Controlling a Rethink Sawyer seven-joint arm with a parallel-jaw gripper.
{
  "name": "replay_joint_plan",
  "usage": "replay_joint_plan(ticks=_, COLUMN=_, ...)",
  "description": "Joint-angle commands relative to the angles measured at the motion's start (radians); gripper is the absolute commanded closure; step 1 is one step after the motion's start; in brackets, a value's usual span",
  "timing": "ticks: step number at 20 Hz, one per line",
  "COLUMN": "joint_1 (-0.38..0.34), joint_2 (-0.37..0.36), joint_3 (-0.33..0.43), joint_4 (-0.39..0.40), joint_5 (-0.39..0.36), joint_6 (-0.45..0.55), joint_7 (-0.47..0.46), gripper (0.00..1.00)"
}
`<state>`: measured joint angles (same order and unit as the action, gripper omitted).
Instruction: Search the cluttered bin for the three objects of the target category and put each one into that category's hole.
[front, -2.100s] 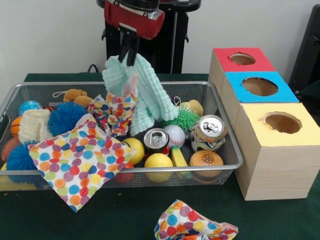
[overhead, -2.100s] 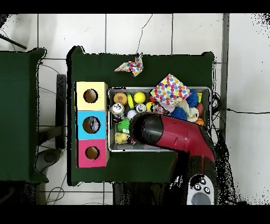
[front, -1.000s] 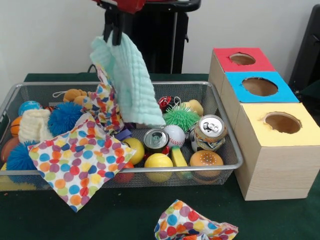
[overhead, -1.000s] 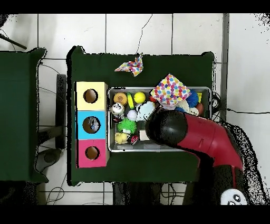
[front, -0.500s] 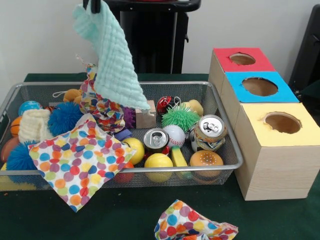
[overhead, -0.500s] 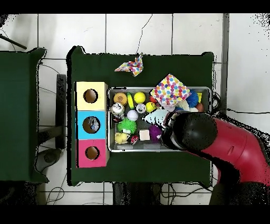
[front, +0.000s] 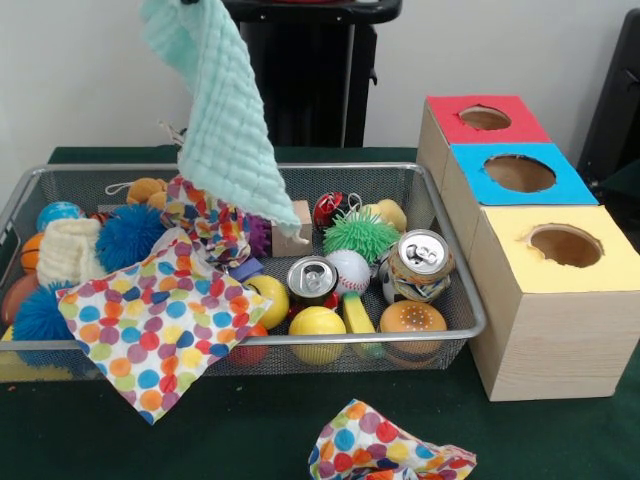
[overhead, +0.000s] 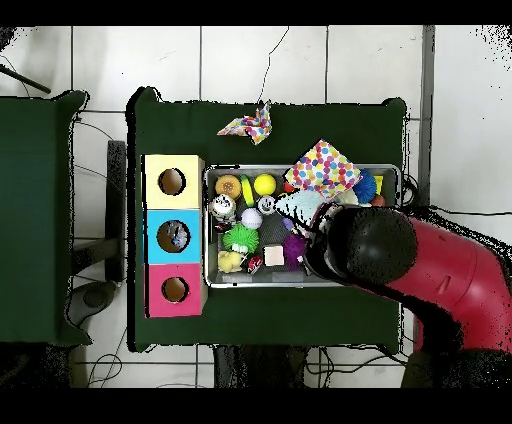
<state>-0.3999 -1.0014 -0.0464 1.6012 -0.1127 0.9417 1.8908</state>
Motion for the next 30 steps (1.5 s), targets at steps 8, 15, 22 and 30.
replay_joint_plan(ticks=8, joint_1=-0.015, joint_2=-0.023, joint_3=0.086, joint_4=0.046, joint_5=-0.055, joint_6=0.089, joint_7=-0.144, gripper=1.00)
replay_joint_plan(ticks=15, joint_1=0.024, joint_2=-0.061, joint_3=0.040, joint_4=0.041, joint_5=-0.069, joint_6=0.155, joint_7=-0.057, gripper=1.00)
replay_joint_plan(ticks=22, joint_1=0.023, joint_2=-0.031, joint_3=0.052, joint_4=0.040, joint_5=-0.060, joint_6=0.116, joint_7=-0.029, gripper=1.00)
replay_joint_plan(ticks=30, joint_1=0.019, joint_2=-0.006, joint_3=0.067, joint_4=-0.001, joint_5=-0.042, joint_6=0.133, joint_7=-0.012, gripper=1.00)
